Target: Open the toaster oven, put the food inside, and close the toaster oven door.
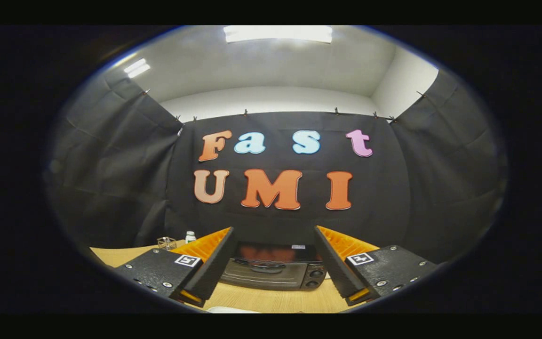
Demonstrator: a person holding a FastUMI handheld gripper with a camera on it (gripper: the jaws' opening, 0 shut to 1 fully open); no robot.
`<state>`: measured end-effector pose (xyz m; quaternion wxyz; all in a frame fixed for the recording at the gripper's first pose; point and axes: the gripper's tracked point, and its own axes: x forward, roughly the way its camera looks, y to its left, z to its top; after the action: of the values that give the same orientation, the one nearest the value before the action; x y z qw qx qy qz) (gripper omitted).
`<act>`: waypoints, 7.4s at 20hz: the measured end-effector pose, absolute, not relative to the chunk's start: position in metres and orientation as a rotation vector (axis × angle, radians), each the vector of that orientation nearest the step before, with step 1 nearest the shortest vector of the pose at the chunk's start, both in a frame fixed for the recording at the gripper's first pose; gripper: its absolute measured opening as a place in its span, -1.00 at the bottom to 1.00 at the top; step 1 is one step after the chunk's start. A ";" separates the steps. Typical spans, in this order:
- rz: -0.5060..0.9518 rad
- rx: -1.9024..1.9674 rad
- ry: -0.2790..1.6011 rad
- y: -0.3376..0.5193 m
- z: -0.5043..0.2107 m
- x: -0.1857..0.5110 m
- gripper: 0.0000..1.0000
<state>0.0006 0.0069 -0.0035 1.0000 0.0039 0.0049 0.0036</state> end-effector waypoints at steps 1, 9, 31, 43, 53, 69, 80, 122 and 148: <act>0.004 0.018 0.014 0.006 -0.004 0.001 0.94; 0.015 0.026 0.004 0.010 -0.001 0.000 0.94; 0.069 0.029 0.160 0.044 -0.095 0.069 0.95; 0.015 0.011 0.385 0.050 -0.210 0.149 0.95; 0.070 0.054 0.418 0.061 -0.217 0.115 0.61; 0.215 0.081 0.645 0.071 -0.277 -0.017 0.45; 0.217 0.091 0.824 0.069 -0.329 -0.039 0.46; 0.374 0.154 0.856 0.081 -0.292 -0.130 -0.31; -0.079 0.880 0.654 0.096 -0.284 0.124 -0.31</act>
<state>0.1240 0.0958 -0.2843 0.8527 0.4181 0.3110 -0.0377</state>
